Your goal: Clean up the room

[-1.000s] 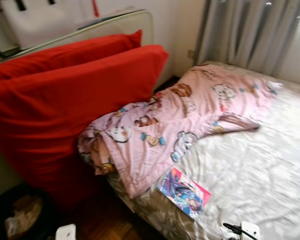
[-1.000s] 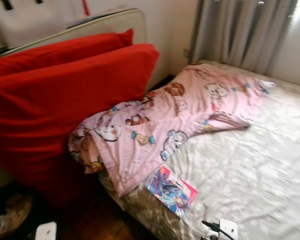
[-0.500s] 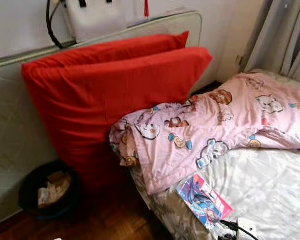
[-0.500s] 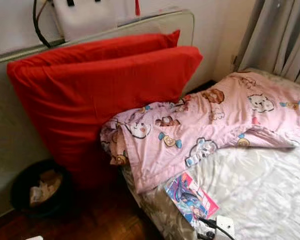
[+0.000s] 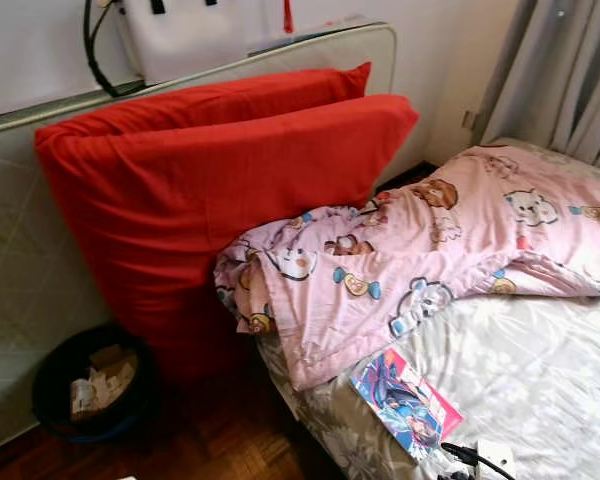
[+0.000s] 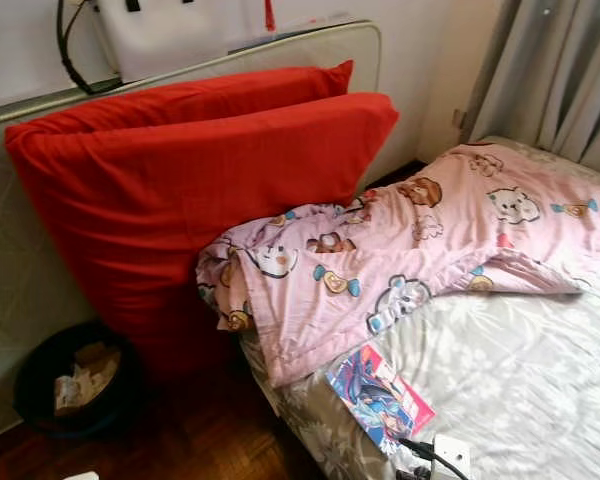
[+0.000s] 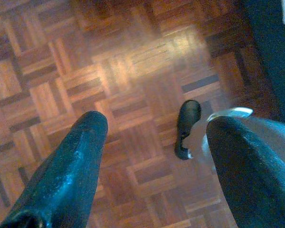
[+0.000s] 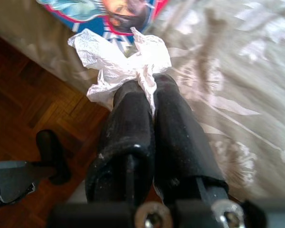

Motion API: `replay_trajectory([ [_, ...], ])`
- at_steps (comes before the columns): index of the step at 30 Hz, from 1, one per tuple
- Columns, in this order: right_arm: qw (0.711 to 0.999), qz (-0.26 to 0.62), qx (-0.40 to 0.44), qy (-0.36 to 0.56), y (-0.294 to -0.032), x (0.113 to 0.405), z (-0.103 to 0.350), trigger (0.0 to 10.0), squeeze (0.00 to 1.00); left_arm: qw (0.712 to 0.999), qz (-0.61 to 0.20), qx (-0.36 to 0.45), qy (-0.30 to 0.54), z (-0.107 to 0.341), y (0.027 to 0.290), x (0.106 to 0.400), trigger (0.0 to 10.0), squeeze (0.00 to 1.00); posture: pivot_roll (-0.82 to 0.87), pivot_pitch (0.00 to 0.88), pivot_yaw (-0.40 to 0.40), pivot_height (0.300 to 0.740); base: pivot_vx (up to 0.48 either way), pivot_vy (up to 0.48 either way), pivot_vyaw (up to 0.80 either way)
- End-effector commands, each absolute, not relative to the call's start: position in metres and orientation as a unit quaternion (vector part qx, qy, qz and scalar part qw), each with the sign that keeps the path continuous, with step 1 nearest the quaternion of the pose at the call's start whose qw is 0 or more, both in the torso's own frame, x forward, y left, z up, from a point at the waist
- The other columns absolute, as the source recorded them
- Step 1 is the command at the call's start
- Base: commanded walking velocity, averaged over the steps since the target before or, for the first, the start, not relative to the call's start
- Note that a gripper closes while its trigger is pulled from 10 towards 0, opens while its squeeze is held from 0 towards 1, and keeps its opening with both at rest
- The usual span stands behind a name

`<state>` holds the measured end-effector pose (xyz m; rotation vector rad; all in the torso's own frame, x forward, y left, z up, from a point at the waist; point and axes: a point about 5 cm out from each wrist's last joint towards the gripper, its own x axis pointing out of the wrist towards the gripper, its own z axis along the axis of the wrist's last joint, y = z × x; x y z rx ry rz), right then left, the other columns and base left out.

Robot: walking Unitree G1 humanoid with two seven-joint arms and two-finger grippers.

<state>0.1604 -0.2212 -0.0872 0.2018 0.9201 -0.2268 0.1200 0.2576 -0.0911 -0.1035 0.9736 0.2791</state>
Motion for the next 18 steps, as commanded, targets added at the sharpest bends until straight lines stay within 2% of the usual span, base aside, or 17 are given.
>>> replay_trajectory([
  [1,0.883,-0.107,0.103,0.446,-0.218,0.16,-0.088,10.0,0.0,0.872,0.143,-0.042,0.466,-0.088,0.27,0.116,10.0,0.0,-0.04,0.0,0.04,0.74,0.0,0.356,0.0],
  [8,0.883,-0.106,0.106,0.445,-0.217,0.161,-0.088,10.0,0.0,0.877,0.137,-0.039,0.458,-0.084,0.265,0.138,10.0,0.0,-0.04,0.0,0.04,0.74,0.0,0.366,0.0],
  [18,0.883,-0.106,0.109,0.443,-0.215,0.164,-0.087,10.0,0.0,0.877,0.134,-0.04,0.46,-0.087,0.256,0.138,10.0,0.0,-0.03,0.0,0.043,0.74,0.0,0.373,0.0],
])
